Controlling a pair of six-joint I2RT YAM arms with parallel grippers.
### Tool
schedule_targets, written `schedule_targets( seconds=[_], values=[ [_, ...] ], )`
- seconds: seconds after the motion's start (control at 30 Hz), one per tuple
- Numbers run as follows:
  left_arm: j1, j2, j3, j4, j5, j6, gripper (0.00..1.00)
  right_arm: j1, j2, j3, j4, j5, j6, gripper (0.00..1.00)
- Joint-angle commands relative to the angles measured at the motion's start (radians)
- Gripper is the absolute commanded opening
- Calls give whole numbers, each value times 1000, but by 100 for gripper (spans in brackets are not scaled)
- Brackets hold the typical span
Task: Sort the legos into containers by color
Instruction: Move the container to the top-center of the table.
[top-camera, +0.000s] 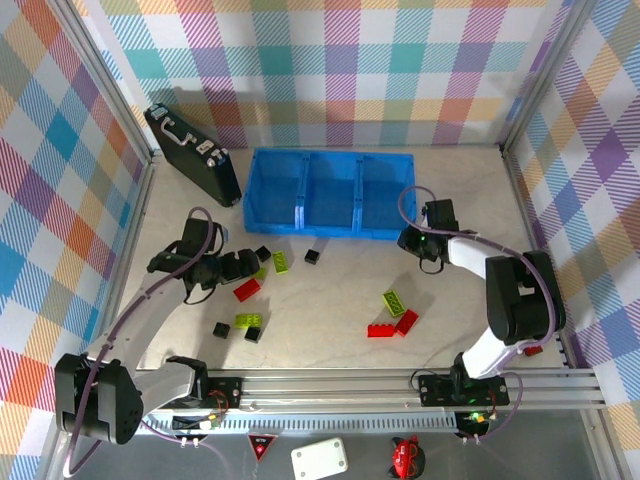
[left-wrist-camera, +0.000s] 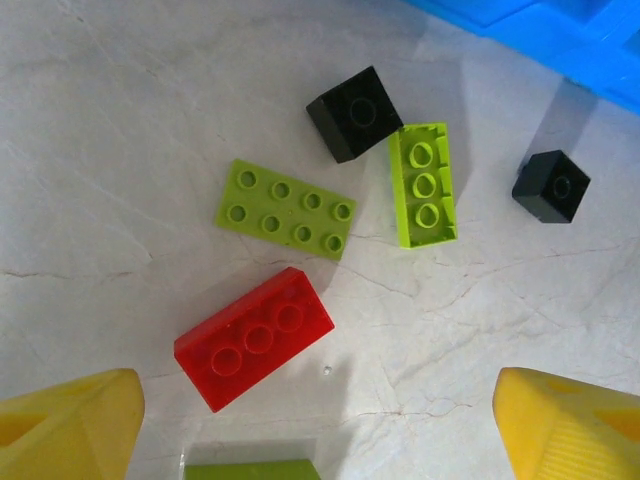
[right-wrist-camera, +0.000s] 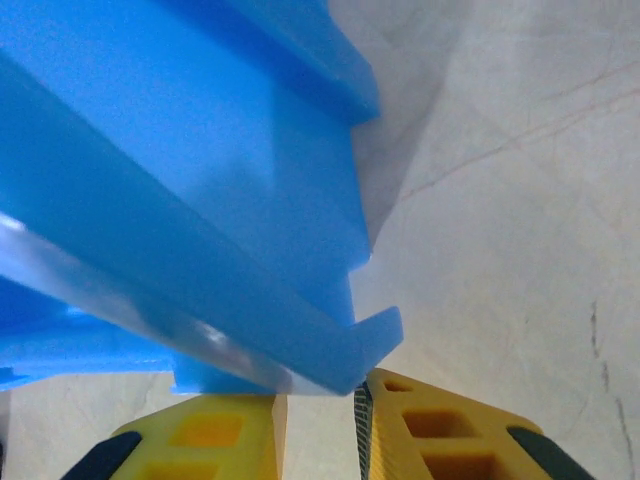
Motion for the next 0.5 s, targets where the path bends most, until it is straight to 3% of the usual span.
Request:
schedule_targets(
  seconds=[0.0, 0.47],
  values=[
    [-31, 27, 33, -67, -62, -27, 90, -16, 30, 51, -13, -9, -19, 27],
    [-105, 249, 112, -187, -180, -19, 81, -44, 9, 60, -66, -89, -30, 27]
  ],
)
